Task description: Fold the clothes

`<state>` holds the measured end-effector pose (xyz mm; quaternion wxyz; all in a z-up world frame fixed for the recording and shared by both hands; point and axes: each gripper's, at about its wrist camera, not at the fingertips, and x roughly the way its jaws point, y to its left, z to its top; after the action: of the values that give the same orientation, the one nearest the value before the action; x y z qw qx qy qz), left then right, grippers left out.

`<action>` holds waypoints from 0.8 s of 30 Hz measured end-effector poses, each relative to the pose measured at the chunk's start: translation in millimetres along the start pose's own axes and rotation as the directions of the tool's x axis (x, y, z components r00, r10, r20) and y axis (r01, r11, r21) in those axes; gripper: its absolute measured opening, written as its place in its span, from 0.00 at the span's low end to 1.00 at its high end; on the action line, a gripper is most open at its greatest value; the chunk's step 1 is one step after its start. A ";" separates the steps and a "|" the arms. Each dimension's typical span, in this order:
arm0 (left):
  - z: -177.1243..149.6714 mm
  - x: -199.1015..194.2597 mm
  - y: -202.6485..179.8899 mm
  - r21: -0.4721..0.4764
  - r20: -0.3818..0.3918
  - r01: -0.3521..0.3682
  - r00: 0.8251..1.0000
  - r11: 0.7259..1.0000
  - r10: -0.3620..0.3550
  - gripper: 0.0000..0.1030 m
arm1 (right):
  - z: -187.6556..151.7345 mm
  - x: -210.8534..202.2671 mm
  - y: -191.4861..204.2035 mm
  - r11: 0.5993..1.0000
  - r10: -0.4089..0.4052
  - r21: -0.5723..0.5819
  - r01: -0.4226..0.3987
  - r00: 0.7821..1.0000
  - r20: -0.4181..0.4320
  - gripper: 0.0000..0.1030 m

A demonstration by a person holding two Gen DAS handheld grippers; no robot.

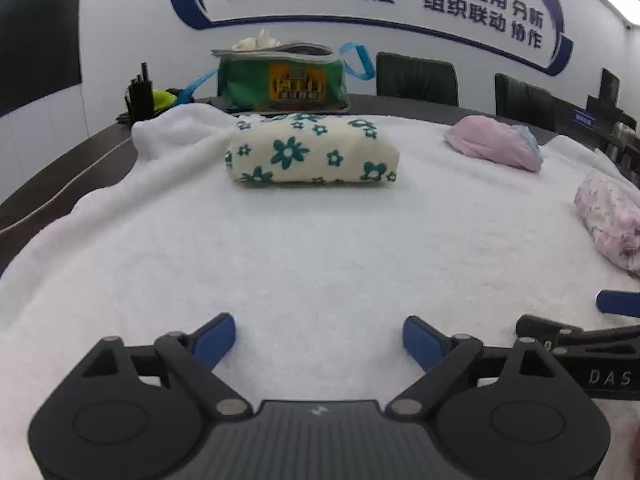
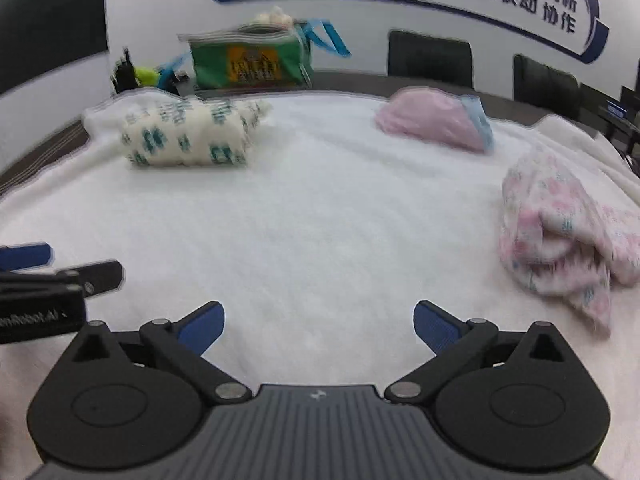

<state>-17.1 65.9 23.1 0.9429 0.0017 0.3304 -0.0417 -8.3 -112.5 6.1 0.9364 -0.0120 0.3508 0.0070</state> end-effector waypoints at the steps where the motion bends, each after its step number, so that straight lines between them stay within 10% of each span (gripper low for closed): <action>1: 0.4 0.2 1.6 -0.007 -0.001 0.009 1.000 1.000 -0.009 0.95 | -3.0 0.3 -0.7 1.000 -0.003 0.009 0.002 1.000 0.005 1.00; 24: -0.5 8.7 -2.4 0.026 -0.022 -0.016 1.000 1.000 0.017 1.00 | 1.9 4.7 7.6 0.999 -0.035 0.042 0.034 0.999 0.018 1.00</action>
<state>-10.8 62.8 17.3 0.9394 0.0170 0.3402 -0.0382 -3.6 -104.9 4.3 0.9396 0.0016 0.3418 -0.0162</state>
